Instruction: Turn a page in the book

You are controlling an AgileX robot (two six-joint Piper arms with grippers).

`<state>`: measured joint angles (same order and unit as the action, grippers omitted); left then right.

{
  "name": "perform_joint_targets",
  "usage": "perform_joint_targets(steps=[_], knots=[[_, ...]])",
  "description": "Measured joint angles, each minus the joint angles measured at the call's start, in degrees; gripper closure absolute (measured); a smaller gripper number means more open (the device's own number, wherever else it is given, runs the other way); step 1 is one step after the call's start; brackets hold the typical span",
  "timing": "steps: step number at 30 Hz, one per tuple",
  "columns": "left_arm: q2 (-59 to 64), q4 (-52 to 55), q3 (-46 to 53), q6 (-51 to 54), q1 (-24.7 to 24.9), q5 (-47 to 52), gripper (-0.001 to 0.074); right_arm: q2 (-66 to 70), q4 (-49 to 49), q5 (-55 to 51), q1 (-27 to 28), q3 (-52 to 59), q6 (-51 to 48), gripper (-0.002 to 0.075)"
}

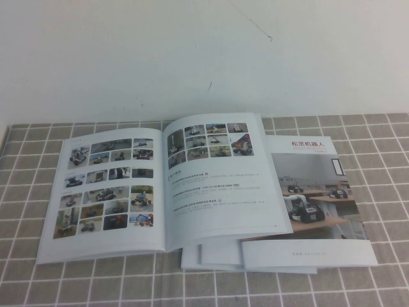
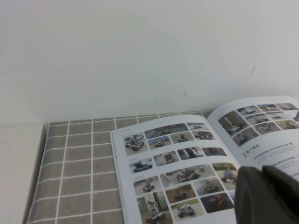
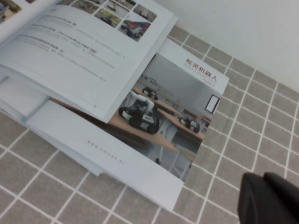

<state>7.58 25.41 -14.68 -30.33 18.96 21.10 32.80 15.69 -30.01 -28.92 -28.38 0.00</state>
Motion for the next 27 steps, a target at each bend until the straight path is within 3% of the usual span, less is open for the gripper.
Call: perform_joint_targets(steps=[6, 23, 27], knots=[[-0.12, 0.51, 1.37, 0.09, 0.00, -1.48, 0.0737, -6.23, -0.94, 0.80, 0.00, 6.96, 4.48, 0.0728], [-0.12, 0.91, 1.48, 0.47, 0.00, -1.58, 0.0737, -7.08, -1.53, -5.55, 0.13, 9.40, 5.00, 0.0728], [-0.12, 0.91, 1.48, 0.60, 0.00, -1.58, 0.0737, -10.65, -3.38, -4.63, 5.70, 10.87, 3.52, 0.0728]])
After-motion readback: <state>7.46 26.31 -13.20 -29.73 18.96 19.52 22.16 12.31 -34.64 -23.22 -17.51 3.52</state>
